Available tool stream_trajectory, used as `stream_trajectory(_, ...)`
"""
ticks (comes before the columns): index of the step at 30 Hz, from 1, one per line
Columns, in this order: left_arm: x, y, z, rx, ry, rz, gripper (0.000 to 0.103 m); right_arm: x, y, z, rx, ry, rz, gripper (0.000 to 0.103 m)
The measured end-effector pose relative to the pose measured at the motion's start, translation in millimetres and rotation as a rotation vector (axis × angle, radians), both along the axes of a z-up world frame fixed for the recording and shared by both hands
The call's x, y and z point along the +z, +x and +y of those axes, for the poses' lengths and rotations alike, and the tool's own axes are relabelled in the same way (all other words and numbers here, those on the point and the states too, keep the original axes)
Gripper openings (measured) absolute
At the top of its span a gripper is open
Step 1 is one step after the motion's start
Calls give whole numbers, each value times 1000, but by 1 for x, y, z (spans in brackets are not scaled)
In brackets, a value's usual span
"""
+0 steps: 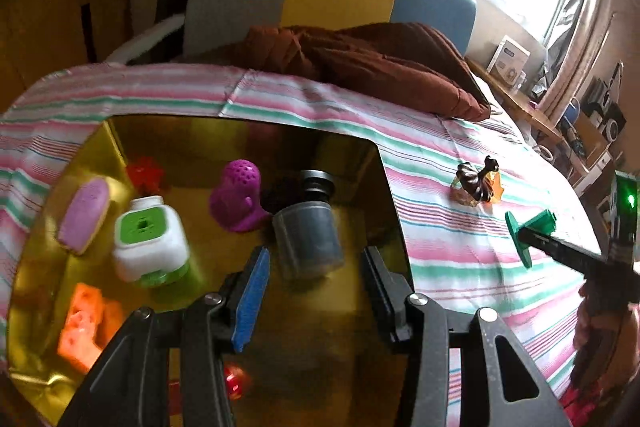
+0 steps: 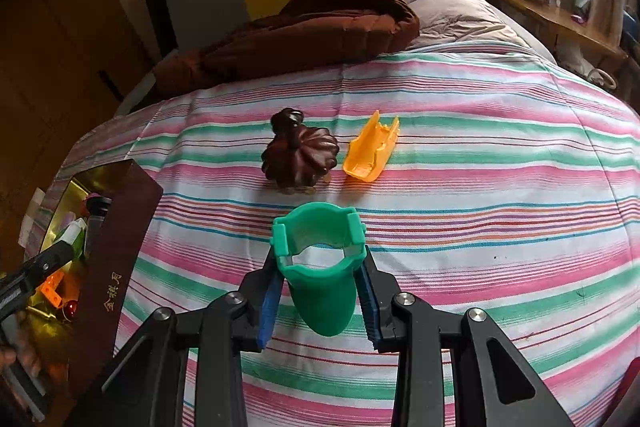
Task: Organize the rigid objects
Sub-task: 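Lower the clear cup into the tray and open the left gripper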
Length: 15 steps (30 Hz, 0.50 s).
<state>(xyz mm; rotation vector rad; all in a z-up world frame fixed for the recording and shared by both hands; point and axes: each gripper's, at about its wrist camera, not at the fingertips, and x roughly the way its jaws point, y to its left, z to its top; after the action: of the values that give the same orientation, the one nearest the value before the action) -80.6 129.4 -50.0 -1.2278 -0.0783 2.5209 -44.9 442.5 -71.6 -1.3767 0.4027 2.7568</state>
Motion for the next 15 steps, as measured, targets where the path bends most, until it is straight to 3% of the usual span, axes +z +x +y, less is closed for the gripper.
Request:
stream_trajectory(9,4,40,-23,-27,12,62,48,1,1,-9,21,73,7,35)
stream_trajectory(15,7,57,-45,-15,74,63,48,4,4,-18,61,105,39,35)
